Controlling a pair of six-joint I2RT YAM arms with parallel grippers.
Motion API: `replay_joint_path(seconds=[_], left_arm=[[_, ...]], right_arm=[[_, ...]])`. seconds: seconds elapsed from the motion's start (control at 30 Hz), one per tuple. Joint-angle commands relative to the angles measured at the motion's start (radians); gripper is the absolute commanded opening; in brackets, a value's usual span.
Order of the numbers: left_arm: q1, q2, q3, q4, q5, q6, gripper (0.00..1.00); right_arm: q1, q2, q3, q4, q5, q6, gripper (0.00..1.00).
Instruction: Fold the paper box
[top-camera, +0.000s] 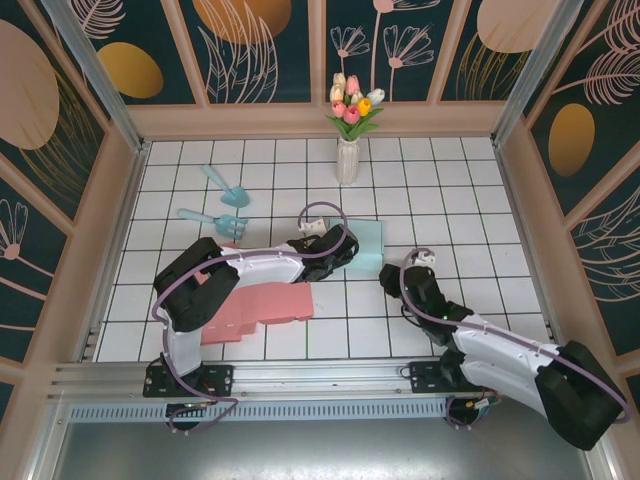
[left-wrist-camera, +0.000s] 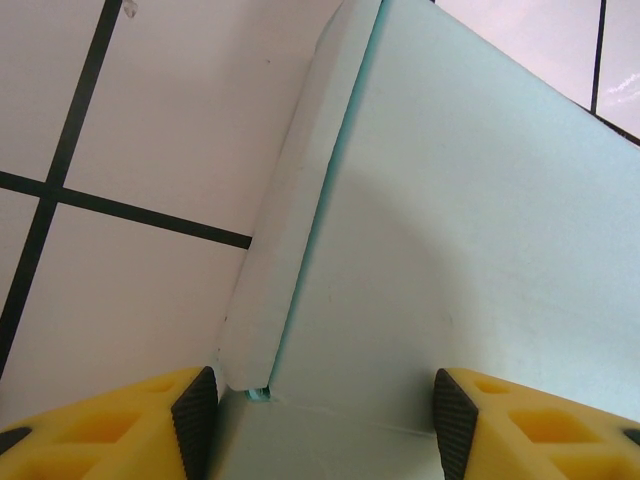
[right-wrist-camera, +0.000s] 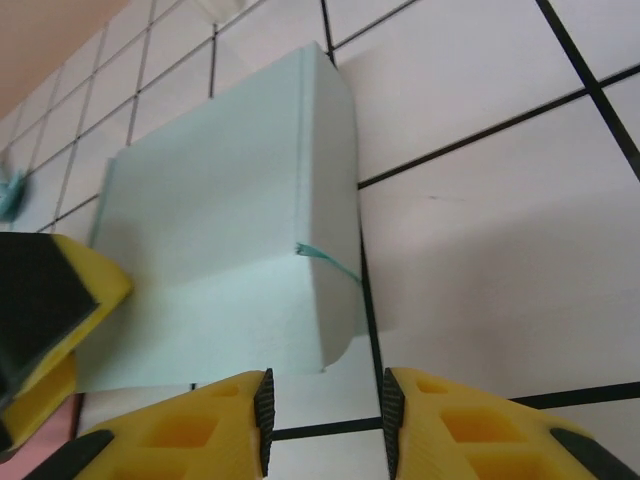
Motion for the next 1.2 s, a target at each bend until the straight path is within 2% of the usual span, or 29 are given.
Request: replay_joint_path(seconds=[0.0,0.5,0.73,1.17], left_arm=[[0.012,0.103,-0.061,-0.201,0.003,0.017,0.6],[0.012,0.105,-0.059,-0.199,-0.003,0.024,0.6],[0.012,0.119,-0.052,-0.191,0.008,0.027,0.6],[0.012,0.132,-0.058,-0.169,0.035,0.044,0.59]], right_arm=[[-0.011,0.066,0.036,0.083,-0.045,-0.032,0.36],[-0.024,0.295,0.107,0.194,-0.027,-0.067,0.3],[-0.073,0.43,0.111,0.294,-0.045,-0.101,0.24],[-0.085,0.619,0.179,0.413,-0.047,-0.142,0.22]])
